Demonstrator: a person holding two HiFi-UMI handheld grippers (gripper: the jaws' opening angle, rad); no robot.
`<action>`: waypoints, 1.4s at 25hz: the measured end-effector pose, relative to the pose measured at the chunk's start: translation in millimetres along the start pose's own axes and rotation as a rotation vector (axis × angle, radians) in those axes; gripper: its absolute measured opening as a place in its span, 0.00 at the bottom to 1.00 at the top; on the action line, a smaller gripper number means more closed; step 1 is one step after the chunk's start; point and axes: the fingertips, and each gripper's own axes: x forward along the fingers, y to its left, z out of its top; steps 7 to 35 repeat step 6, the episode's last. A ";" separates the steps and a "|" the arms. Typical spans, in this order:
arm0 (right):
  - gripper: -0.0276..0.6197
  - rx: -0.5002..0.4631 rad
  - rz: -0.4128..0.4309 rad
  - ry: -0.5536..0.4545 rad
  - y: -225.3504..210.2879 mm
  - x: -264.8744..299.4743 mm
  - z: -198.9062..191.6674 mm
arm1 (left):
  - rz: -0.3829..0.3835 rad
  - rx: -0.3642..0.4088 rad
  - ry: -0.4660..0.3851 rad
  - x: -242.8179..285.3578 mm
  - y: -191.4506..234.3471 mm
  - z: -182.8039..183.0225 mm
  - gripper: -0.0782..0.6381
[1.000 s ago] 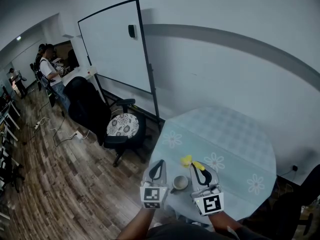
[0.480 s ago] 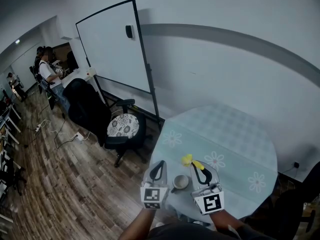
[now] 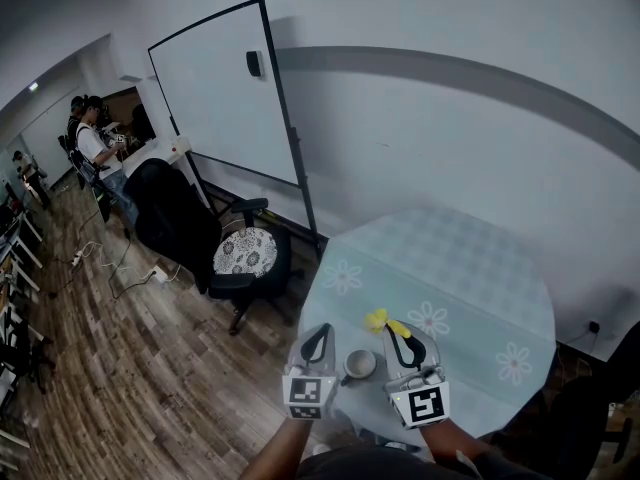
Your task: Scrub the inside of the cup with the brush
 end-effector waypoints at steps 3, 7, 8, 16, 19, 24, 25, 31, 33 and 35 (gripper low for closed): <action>0.10 0.003 -0.001 -0.001 -3.7 -0.7 -0.9 | 0.008 -0.002 0.003 0.9 -0.6 -1.2 0.12; 0.10 0.003 -0.004 -0.003 -9.4 1.3 -1.7 | 0.010 -0.003 0.001 5.4 -1.1 -0.3 0.12; 0.10 0.003 -0.004 -0.003 -9.4 1.3 -1.7 | 0.010 -0.003 0.001 5.4 -1.1 -0.3 0.12; 0.10 0.003 -0.004 -0.003 -9.4 1.3 -1.7 | 0.010 -0.003 0.001 5.4 -1.1 -0.3 0.12; 0.10 0.003 -0.004 -0.003 -9.4 1.3 -1.7 | 0.010 -0.003 0.001 5.4 -1.1 -0.3 0.12; 0.10 0.003 -0.004 -0.003 -9.4 1.3 -1.7 | 0.010 -0.003 0.001 5.4 -1.1 -0.3 0.12; 0.10 0.003 -0.004 -0.003 -9.4 1.3 -1.7 | 0.010 -0.003 0.001 5.4 -1.1 -0.3 0.12; 0.10 0.003 -0.004 -0.003 -9.4 1.3 -1.7 | 0.010 -0.003 0.001 5.4 -1.1 -0.3 0.12; 0.10 0.003 -0.004 -0.003 -9.4 1.3 -1.7 | 0.010 -0.003 0.001 5.4 -1.1 -0.3 0.12; 0.10 0.003 -0.004 -0.003 -9.4 1.3 -1.7 | 0.010 -0.003 0.001 5.4 -1.1 -0.3 0.12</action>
